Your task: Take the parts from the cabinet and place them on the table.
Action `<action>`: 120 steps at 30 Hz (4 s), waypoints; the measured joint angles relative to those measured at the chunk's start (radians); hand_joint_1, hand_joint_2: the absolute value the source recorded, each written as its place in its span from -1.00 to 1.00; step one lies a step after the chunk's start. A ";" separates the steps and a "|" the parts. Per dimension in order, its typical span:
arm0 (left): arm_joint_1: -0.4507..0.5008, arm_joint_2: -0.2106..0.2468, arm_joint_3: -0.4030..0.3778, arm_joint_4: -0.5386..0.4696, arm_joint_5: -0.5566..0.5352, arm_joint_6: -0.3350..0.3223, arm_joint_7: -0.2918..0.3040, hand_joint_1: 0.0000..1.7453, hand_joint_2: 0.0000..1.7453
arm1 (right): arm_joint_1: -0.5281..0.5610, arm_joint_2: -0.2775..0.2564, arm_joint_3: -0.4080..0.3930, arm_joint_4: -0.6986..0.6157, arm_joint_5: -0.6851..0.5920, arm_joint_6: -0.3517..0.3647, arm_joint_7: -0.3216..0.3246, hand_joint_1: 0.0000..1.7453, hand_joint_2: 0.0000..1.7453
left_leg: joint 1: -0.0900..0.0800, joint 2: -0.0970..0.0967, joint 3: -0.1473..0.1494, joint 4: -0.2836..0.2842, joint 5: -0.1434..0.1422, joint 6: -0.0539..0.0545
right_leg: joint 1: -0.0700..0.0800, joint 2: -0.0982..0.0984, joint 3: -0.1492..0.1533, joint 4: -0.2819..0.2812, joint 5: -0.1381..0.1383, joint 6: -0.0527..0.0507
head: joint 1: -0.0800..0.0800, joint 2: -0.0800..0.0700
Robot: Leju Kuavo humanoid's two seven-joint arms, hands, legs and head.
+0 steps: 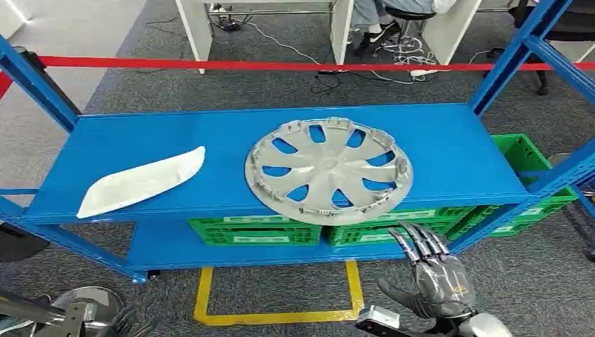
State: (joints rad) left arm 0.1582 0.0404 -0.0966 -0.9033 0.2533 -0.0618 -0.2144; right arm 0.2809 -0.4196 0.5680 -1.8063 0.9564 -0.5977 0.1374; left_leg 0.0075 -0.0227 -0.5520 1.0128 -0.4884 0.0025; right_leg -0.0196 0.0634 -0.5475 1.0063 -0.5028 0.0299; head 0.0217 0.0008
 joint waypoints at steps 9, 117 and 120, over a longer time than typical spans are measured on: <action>-0.091 0.034 -0.130 0.043 0.025 0.018 -0.006 -1.00 1.00 | -0.146 -0.029 0.081 0.117 0.152 0.163 0.090 -1.00 1.00 | 0.000 0.000 0.000 0.000 0.001 0.001 | 0.000 -0.001 0.001 0.000 0.002 0.001 | 0.000 0.000; -0.180 0.050 -0.220 0.158 -0.065 -0.029 0.013 -1.00 1.00 | -0.502 0.047 0.130 0.317 0.279 0.503 0.048 -1.00 1.00 | 0.000 -0.001 -0.002 0.000 0.003 0.002 | 0.000 -0.002 -0.001 0.001 0.003 0.002 | 0.000 0.000; -0.180 0.048 -0.220 0.156 -0.065 -0.030 0.017 -1.00 1.00 | -0.517 0.046 0.142 0.335 0.281 0.507 0.048 -1.00 1.00 | 0.000 -0.001 -0.002 0.000 0.003 0.002 | 0.000 -0.002 -0.001 0.001 0.003 0.002 | 0.000 0.000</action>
State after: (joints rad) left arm -0.0216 0.0889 -0.3162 -0.7473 0.1885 -0.0916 -0.1972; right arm -0.2363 -0.3738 0.7099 -1.4718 1.2375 -0.0912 0.1858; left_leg 0.0075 -0.0240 -0.5539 1.0132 -0.4852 0.0043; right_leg -0.0199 0.0617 -0.5484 1.0068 -0.4996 0.0316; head 0.0217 0.0008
